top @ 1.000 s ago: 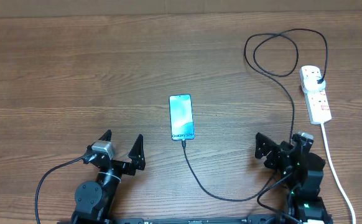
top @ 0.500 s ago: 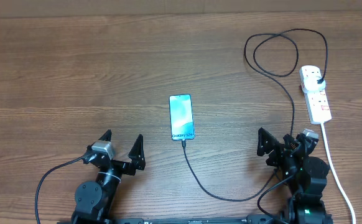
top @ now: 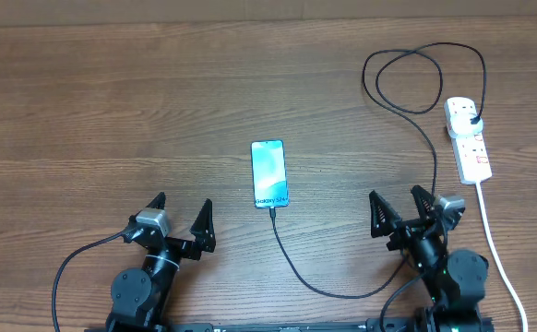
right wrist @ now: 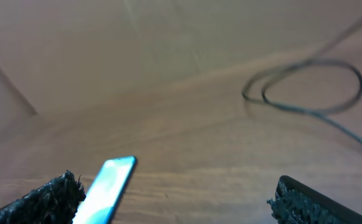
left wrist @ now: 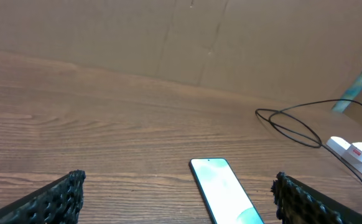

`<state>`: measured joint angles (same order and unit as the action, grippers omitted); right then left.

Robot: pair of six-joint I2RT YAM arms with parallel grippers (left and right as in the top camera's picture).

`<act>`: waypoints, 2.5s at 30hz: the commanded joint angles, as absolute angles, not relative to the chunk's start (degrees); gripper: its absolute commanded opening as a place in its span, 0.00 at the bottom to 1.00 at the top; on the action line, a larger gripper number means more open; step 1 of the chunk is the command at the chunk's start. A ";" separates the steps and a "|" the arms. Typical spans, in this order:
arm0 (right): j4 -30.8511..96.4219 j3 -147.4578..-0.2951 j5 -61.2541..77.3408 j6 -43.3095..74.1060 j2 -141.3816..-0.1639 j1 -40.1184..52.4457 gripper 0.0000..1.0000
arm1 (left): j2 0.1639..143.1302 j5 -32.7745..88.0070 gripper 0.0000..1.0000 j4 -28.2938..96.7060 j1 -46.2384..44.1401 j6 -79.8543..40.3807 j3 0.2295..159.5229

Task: Plug charger to phone and switch on socket

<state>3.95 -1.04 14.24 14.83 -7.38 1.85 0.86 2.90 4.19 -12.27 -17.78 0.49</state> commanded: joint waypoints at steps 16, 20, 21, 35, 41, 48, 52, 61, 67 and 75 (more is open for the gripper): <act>3.51 -0.43 15.07 13.63 -0.12 2.24 1.00 | 0.32 2.35 0.99 4.32 -11.94 -16.49 0.27; 3.51 -0.43 15.07 13.61 -0.12 2.24 1.00 | 0.32 2.35 1.00 4.32 -11.94 -16.49 0.27; 3.51 -0.43 15.07 13.61 -0.12 2.24 1.00 | 0.32 2.35 1.00 4.32 -11.94 -16.49 0.27; 3.51 -0.43 15.07 13.61 -0.12 2.24 1.00 | 0.32 2.35 1.00 4.32 -11.94 -16.49 0.27; 3.53 -0.45 15.07 13.61 -0.14 2.24 1.00 | 0.32 2.35 1.00 4.32 -11.94 -16.49 0.27; 3.53 -0.45 15.07 13.61 -0.14 2.24 1.00 | 0.32 2.35 0.99 4.32 -11.94 -16.49 0.27; 3.51 -0.45 15.07 13.61 -0.14 2.24 1.00 | 0.32 2.35 1.00 4.32 -11.94 -16.49 0.27; 3.51 -0.45 15.07 13.61 -0.16 2.24 1.00 | 0.32 2.35 1.00 4.32 -11.94 -16.49 0.27; 3.51 -0.45 15.07 13.63 -0.16 2.24 1.00 | 0.32 2.35 1.00 4.32 -11.94 -16.49 0.27; 3.51 -0.45 15.07 13.61 -0.16 2.24 1.00 | 0.32 2.35 1.00 4.32 -11.94 -16.49 0.27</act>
